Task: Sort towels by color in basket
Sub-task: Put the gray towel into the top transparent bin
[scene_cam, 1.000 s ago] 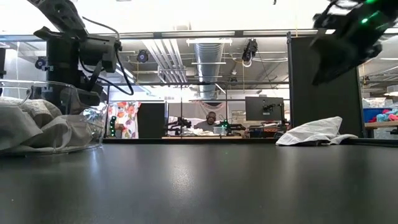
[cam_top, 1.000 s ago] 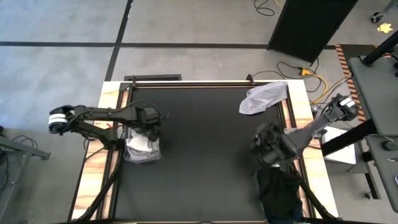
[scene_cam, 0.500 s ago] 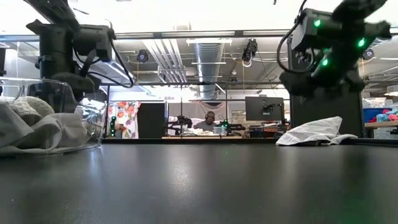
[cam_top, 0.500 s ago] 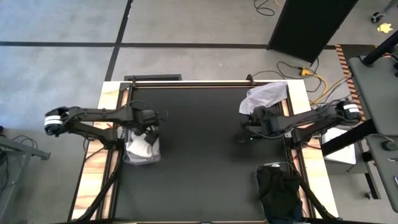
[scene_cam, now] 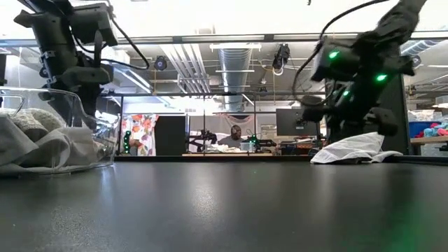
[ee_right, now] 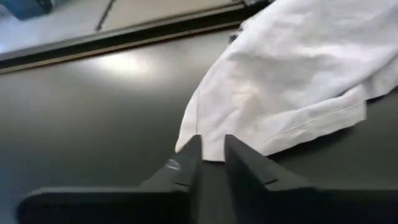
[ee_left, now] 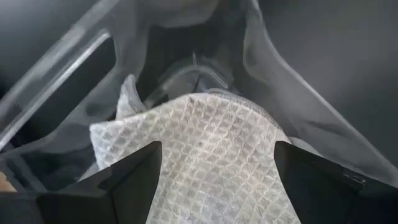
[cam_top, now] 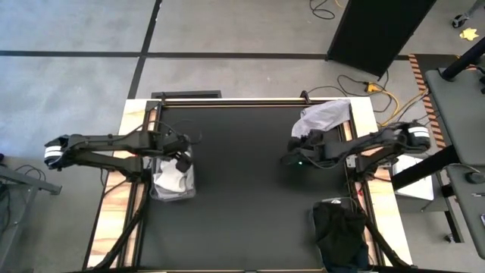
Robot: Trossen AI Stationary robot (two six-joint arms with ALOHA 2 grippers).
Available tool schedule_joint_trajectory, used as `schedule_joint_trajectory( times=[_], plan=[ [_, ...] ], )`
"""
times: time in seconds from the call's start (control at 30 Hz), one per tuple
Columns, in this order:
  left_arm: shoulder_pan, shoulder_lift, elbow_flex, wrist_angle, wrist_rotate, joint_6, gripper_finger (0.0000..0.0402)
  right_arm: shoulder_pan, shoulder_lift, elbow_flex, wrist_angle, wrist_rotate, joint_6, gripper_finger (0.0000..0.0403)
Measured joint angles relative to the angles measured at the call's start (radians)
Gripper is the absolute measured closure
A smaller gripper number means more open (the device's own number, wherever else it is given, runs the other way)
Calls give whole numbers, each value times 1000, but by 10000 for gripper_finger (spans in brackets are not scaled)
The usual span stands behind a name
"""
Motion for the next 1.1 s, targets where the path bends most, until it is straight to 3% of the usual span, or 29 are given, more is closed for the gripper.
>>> schedule_joint_trajectory(
  times=[0.13, 0.37, 0.57, 0.73, 0.87, 1.1],
  plan=[
    [0, -33, 0, -2, -35, 5, 107, -29, 129, 74, 2, -26, -7, 387],
    [-15, -100, 0, 20, -48, -19, 107, -129, 315, 210, -74, -79, 16, 390],
    [-27, -175, 0, 20, -65, -8, 107, -197, 382, 241, -124, -129, 18, 390],
    [-35, -235, 0, 52, -98, 4, 107, -225, 418, 243, -10, -179, -187, 390],
    [-96, -262, 0, 153, -88, 40, 107, -187, 421, 245, 74, -259, -284, 390],
    [-179, -248, 0, 389, -136, 104, 107, -26, 425, 301, 107, -413, -350, 390]
  ],
)
